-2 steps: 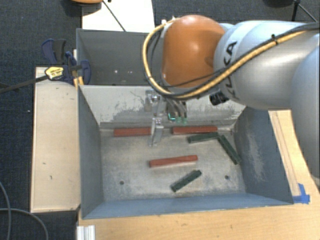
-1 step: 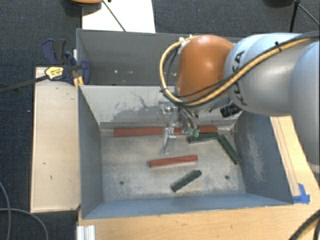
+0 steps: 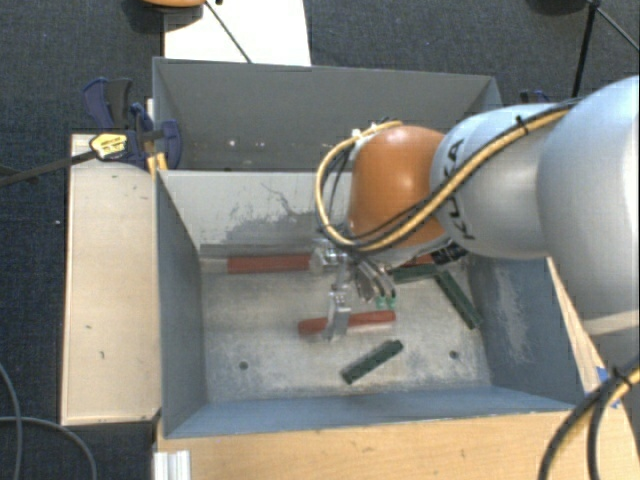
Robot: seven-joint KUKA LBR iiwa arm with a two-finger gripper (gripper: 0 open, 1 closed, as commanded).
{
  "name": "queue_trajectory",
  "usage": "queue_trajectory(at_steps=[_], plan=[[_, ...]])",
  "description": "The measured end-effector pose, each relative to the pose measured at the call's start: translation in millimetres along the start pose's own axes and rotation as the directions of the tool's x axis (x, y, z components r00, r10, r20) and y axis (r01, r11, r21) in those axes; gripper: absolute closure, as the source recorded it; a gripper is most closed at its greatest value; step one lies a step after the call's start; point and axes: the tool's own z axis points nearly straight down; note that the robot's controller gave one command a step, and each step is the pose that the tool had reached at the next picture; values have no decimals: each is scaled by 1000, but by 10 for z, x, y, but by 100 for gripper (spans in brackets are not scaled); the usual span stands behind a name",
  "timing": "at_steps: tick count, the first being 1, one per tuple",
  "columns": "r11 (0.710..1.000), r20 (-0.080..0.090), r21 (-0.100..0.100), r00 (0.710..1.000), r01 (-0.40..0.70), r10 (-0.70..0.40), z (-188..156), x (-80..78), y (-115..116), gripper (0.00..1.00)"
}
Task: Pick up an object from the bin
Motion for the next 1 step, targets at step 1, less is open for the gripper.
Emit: queue_trajectory(at_steps=[1], plan=[[998, -4, -2, 998, 55, -55, 222, 546, 103, 100]])
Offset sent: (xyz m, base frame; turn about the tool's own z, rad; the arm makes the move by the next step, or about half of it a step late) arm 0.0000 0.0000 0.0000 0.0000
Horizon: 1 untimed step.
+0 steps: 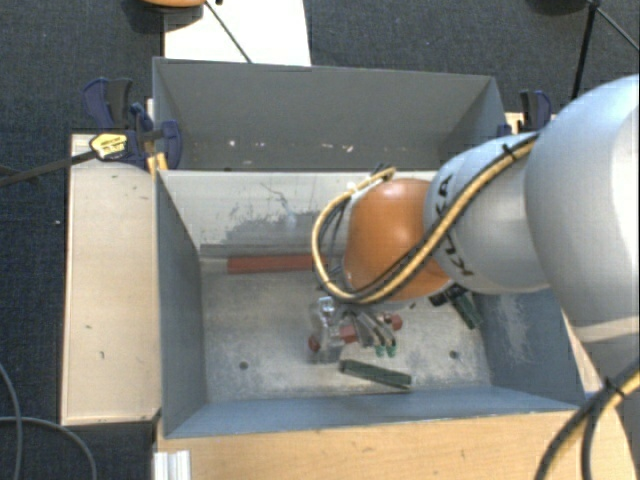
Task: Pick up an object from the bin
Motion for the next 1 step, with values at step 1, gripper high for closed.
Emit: queue_trajectory(at_steps=[1], plan=[[1000, 0, 0, 1000, -2, 2, 0, 0, 0, 100]])
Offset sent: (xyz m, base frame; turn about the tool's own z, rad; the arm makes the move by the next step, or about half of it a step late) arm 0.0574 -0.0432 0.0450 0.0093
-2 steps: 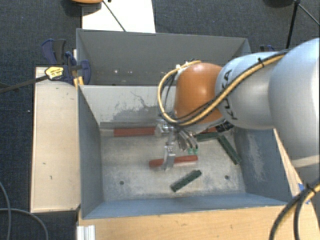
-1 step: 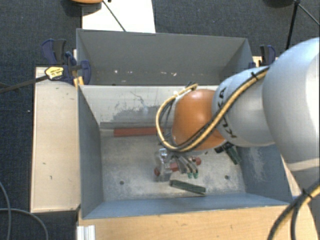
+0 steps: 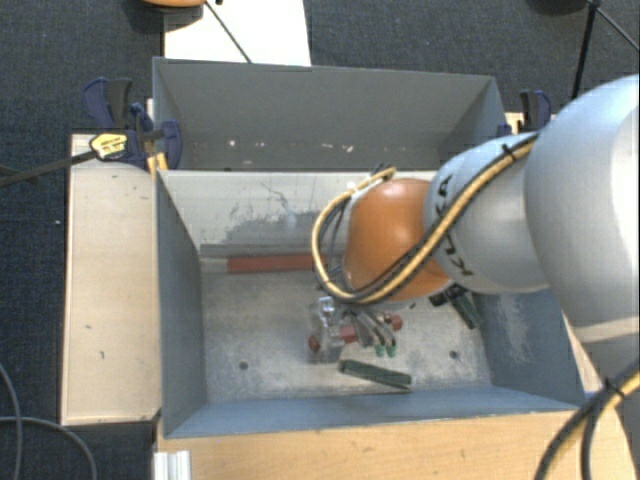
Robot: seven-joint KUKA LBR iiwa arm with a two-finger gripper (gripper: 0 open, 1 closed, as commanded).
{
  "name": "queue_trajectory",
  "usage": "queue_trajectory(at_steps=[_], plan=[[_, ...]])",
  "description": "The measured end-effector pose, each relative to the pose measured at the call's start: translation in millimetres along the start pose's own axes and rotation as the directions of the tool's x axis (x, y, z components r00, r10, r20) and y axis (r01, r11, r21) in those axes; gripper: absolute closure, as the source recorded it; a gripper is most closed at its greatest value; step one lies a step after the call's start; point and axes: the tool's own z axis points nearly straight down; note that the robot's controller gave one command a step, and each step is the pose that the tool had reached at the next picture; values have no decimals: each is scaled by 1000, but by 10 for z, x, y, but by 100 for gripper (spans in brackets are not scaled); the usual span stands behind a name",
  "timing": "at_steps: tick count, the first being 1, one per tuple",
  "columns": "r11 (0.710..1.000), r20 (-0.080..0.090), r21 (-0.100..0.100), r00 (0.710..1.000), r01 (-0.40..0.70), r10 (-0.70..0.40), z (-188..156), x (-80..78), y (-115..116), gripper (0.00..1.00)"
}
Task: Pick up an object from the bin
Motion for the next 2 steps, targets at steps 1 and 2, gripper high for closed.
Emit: queue_trajectory(at_steps=[1, 2], plan=[[1000, 1, 1, 1000, -11, 11, -455, -527, -495, 100], [1000, 1, 1, 1000, -12, 12, -455, -527, -495, 100]])
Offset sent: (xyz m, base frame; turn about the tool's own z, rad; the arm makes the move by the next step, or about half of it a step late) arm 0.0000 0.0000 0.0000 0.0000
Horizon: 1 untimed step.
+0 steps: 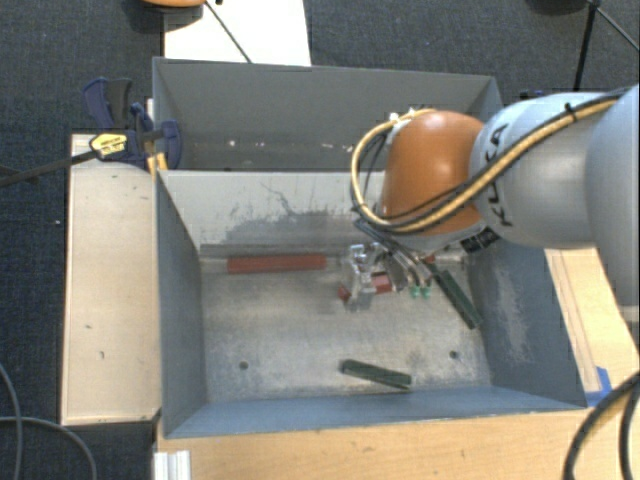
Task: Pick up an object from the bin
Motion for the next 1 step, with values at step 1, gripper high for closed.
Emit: queue_trajectory(at_steps=[1], plan=[[1000, 0, 0, 1000, -17, 17, -1187, 310, 39, 100]])
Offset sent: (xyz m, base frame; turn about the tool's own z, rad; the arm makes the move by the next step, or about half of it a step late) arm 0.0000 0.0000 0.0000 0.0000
